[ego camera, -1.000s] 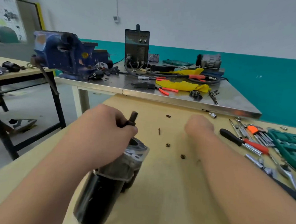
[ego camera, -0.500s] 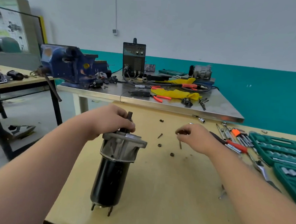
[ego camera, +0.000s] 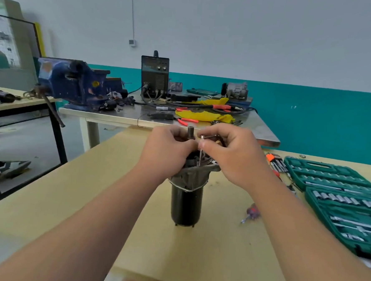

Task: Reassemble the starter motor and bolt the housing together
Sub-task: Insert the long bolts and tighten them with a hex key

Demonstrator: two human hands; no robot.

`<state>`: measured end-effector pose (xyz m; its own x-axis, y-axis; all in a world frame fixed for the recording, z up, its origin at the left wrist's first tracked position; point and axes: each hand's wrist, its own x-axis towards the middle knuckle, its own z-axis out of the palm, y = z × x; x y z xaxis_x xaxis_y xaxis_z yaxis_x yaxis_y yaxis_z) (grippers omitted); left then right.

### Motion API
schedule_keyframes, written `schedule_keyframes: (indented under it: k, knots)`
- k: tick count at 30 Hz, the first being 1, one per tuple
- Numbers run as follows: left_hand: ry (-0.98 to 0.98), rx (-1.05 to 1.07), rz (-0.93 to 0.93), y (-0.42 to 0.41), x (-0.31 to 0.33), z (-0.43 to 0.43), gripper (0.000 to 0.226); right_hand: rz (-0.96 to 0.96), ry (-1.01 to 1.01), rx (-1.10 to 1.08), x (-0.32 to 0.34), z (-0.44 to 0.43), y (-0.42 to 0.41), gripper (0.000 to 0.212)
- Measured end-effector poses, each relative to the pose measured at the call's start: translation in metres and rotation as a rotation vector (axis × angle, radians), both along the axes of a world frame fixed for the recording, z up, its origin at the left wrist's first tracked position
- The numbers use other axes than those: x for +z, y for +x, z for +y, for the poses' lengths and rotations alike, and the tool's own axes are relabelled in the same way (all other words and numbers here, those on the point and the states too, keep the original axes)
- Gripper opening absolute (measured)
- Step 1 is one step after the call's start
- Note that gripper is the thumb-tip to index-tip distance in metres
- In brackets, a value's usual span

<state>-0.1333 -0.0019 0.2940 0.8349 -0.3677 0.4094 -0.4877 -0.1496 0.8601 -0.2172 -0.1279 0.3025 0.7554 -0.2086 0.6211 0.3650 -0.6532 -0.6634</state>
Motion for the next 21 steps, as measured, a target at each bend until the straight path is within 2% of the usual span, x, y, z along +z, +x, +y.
schedule_keyframes:
  k: [3,8,11,15,21]
  knots:
    - [-0.044,0.004,-0.026,-0.013,-0.005,-0.016,0.01,-0.024,0.053,0.011,-0.004,-0.011,-0.017,0.02]
    - [-0.064,0.029,-0.022,-0.017,-0.008,-0.023,0.004,-0.058,-0.118,-0.084,-0.011,-0.007,-0.027,0.021]
    - [-0.08,0.023,0.0,-0.016,-0.007,-0.023,0.019,-0.015,-0.172,-0.106,-0.008,-0.007,-0.03,0.024]
    - [-0.08,-0.025,-0.032,-0.014,-0.007,-0.02,0.032,0.043,-0.207,-0.098,-0.007,-0.001,-0.033,0.014]
    - [-0.079,-0.194,-0.069,-0.006,-0.005,-0.011,0.028,0.033,-0.484,-0.197,-0.01,0.007,-0.037,0.006]
